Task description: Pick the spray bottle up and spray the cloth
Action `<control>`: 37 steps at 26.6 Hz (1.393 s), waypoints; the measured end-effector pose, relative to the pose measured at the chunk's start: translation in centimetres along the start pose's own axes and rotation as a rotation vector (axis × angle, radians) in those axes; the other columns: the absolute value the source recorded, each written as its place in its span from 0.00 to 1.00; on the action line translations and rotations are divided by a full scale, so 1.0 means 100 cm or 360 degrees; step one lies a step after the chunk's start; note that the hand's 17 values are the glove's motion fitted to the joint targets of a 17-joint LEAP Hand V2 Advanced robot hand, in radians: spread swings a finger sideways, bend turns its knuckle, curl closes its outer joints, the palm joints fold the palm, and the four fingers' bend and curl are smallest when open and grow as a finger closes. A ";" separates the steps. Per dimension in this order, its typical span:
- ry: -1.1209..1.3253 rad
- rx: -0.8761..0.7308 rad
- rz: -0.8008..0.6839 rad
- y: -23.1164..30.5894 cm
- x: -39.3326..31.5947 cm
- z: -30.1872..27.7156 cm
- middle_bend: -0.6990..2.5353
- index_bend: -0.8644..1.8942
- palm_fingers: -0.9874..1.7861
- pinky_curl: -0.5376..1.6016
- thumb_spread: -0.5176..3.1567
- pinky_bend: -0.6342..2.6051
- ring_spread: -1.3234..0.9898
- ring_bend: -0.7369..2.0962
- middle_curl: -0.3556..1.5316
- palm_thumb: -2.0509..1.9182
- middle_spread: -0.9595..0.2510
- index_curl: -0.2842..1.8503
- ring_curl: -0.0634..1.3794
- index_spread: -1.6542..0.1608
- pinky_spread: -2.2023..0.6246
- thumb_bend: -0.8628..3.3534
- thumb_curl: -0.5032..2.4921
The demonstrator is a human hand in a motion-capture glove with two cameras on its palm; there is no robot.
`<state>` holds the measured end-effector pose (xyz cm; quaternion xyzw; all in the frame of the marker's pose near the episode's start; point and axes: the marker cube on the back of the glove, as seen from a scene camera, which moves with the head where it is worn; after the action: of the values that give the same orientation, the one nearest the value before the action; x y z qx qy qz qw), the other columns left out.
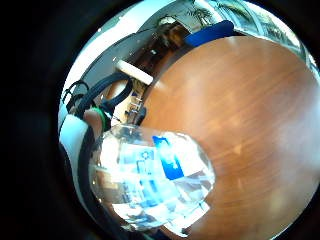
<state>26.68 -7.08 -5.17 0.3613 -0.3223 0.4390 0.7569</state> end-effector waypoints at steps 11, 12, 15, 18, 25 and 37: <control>0.0151 -0.0085 -0.0289 0.014 -0.058 -0.016 0.40 0.42 0.84 0.42 0.26 0.31 0.47 0.48 0.44 0.76 0.64 0.34 0.33 0.76 0.70 0.20 0.39; 0.0157 -0.0101 -0.0309 0.016 -0.064 -0.022 0.40 0.42 0.84 0.42 0.26 0.31 0.47 0.48 0.44 0.76 0.64 0.34 0.33 0.76 0.70 0.20 0.39; 0.0188 -0.0120 -0.0317 0.023 -0.073 -0.045 0.40 0.42 0.84 0.42 0.26 0.31 0.47 0.48 0.44 0.75 0.64 0.35 0.34 0.76 0.70 0.20 0.39; 0.0329 -0.0171 -0.0296 0.045 -0.080 -0.085 0.40 0.42 0.84 0.42 0.26 0.31 0.47 0.48 0.44 0.75 0.64 0.35 0.34 0.76 0.70 0.20 0.39; 0.0691 -0.0467 -0.0158 0.135 -0.095 -0.175 0.40 0.41 0.84 0.42 0.26 0.31 0.47 0.48 0.44 0.75 0.64 0.36 0.34 0.75 0.69 0.20 0.40; 0.2236 -0.1400 0.0213 0.179 -0.068 -0.123 0.40 0.41 0.85 0.42 0.25 0.31 0.47 0.47 0.44 0.75 0.64 0.37 0.34 0.75 0.69 0.20 0.41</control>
<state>9.91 6.54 -12.44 -0.3456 0.0622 0.4404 0.8263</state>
